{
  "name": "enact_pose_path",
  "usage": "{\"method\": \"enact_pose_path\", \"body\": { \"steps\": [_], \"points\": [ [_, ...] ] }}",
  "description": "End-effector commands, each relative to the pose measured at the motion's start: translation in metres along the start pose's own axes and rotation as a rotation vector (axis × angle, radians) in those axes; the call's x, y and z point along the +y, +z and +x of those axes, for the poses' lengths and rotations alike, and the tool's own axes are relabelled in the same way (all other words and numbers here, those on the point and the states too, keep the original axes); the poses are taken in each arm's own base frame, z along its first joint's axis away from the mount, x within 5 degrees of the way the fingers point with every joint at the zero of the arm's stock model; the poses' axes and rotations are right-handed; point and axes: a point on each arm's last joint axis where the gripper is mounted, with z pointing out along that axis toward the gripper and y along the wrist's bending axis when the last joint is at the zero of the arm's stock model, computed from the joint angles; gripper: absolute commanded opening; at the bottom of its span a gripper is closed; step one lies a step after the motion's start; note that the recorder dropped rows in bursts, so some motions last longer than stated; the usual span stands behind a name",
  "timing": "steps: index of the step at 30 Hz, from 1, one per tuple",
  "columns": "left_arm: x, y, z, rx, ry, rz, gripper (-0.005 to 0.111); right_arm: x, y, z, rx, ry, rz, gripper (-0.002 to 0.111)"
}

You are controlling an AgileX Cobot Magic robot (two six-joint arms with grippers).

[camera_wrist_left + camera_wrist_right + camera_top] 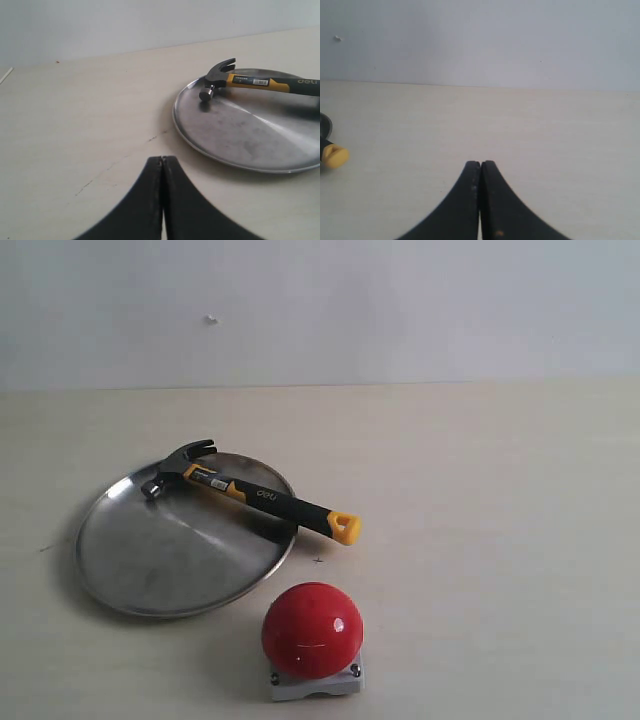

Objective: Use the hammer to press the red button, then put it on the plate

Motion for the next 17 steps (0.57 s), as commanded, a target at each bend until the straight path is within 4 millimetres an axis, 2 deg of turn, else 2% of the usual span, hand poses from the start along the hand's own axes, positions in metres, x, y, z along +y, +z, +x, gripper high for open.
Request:
{"method": "enact_pose_path", "body": {
  "steps": [1, 17],
  "points": [
    [0.0001, -0.0005, -0.0004, -0.008, -0.009, -0.003, 0.000, -0.0004, -0.0001, 0.0011, -0.004, 0.002, 0.006, 0.000],
    [0.0001, -0.0005, -0.0004, -0.008, -0.009, -0.003, 0.000, -0.0002, -0.0001, 0.0011, -0.004, 0.009, 0.004, 0.000]
  ]
}}
